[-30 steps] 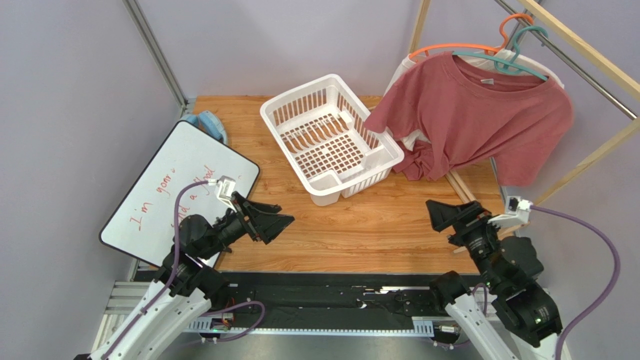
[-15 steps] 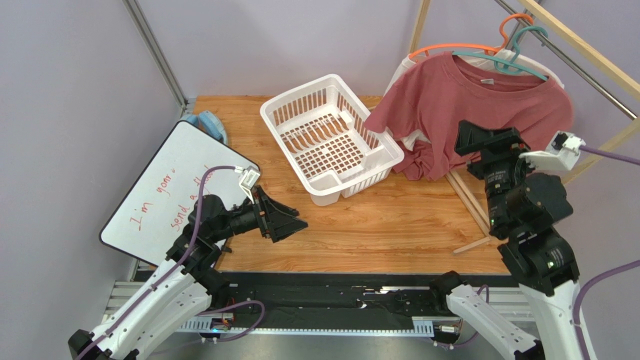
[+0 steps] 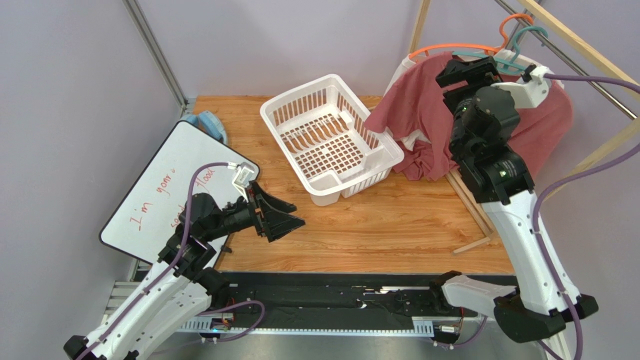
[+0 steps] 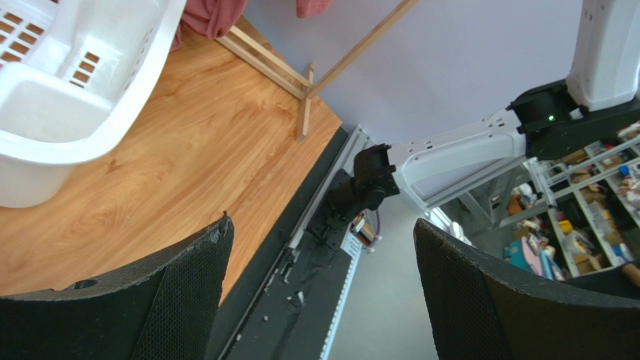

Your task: Remove the t-shirt from the hanger

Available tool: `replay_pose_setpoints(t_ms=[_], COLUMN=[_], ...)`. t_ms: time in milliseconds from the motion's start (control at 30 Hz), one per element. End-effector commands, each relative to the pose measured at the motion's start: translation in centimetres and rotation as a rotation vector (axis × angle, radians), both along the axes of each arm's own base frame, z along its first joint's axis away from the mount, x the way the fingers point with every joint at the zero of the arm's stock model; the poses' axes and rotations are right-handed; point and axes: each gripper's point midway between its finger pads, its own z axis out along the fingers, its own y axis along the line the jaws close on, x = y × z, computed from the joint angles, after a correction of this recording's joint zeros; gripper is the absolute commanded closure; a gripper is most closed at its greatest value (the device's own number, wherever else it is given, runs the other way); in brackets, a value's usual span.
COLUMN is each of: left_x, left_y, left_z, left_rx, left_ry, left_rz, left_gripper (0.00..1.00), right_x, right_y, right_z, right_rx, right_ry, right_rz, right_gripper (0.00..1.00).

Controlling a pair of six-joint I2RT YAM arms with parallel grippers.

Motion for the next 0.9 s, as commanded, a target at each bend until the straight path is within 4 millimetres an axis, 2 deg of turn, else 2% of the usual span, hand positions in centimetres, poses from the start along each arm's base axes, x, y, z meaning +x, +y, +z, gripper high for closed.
replay_pose_setpoints(t_ms=[0,67,167,400,633,867], left_x=[0.5,0.8,1.1,0.8,0.3,0.6], left_y=[0.4,0.5,0.5,0.2,-0.1,0.0], left_z=[1.1,1.0,0.7,0.3,0.7,0.1], left_rx=[0.05,0.07,0.084,0.089,0.072,0.107], left_ry=[-0.084,-0.1,-0.104,-0.129,-0.127,-0.107], left_rz=[0.021,0.031,0.04,0.004,-0.026,-0.016], left_gripper=[0.07,0.07,0.07,0.07,0.07,0.08], right_x=[0.9,2.0,3.0,4.6,5.4,6.6], right_y=[-1.5,-2.1,-2.8,-3.5,-4.6,-6.1], right_z=[1.3,-0.2,-1.2,-1.6,-1.0,-1.9], right_rx=[0.134,0.155,0.189,0.187,0.218,0.265], right_ry=[-0.064,-0.037,-0.033,-0.045,-0.111,-0.129], right_rz=[-0.099,-0.152,-0.208,-0.264,-0.308,-0.356], right_gripper=[0.27,0.29,0.33,0.35,0.38,0.42])
